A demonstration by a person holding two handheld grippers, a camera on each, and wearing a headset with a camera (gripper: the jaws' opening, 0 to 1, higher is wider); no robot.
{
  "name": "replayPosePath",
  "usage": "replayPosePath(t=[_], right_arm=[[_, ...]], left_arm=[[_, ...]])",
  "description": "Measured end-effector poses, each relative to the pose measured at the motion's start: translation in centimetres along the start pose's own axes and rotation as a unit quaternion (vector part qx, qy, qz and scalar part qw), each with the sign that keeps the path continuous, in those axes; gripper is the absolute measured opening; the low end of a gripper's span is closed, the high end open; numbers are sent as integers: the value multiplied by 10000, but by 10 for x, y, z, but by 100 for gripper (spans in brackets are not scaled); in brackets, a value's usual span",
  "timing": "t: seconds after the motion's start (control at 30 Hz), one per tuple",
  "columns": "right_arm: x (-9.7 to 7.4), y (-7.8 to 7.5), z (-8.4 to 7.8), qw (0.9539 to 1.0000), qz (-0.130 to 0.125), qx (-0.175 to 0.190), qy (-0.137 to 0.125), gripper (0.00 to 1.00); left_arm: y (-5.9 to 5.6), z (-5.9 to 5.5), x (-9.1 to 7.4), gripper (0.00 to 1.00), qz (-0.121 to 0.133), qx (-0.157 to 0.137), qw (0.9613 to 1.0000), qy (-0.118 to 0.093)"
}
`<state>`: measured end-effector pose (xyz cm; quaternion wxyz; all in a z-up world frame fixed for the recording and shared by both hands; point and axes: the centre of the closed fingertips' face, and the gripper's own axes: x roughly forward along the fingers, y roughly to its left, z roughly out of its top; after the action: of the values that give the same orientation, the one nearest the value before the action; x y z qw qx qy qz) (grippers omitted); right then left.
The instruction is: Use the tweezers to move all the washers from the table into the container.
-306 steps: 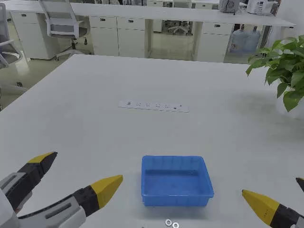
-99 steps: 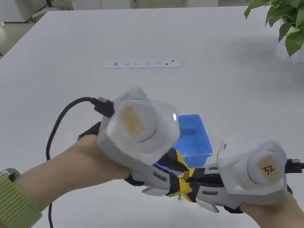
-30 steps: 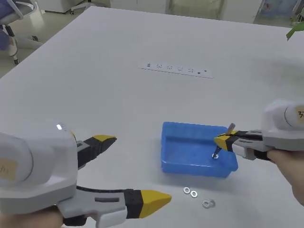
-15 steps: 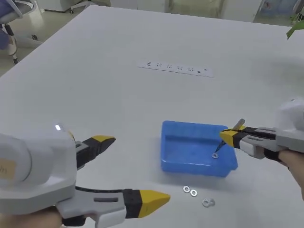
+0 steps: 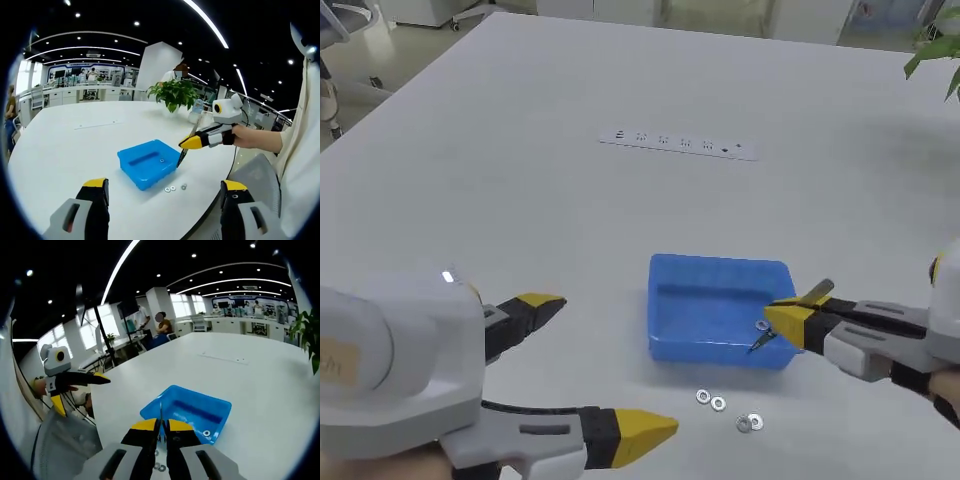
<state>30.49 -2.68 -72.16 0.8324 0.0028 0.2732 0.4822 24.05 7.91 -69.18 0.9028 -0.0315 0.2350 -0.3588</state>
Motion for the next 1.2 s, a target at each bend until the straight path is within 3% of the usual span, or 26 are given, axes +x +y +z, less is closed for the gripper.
replayPosePath(t=[0.23, 0.4, 0.73, 0.9, 1.07, 1.13, 1.2], right_arm=[[10, -1, -40, 9986, 74, 302, 432, 2], [12, 3, -56, 9970, 167, 391, 650, 2], [7, 9, -49, 9973, 222, 343, 616, 2], [8, 11, -61, 9957, 260, 273, 840, 3], [7, 15, -61, 9956, 309, 201, 856, 3], [8, 18, -62, 9953, 371, 35, 898, 3], [7, 23, -63, 9934, 441, -378, 990, 3]], left_arm=[[0, 0, -2, 94, 2, 19, 10000, 13], [1, -3, -3, 94, 24, 18, 10000, 47], [-3, -3, -2, 93, -9, 35, 10000, 69], [-4, -4, -2, 93, -25, 50, 9999, 89], [-5, -4, -2, 93, -25, 51, 9999, 93], [-5, -4, -2, 92, -30, 56, 9999, 102], [-6, -4, -1, 92, -42, 67, 9999, 113]])
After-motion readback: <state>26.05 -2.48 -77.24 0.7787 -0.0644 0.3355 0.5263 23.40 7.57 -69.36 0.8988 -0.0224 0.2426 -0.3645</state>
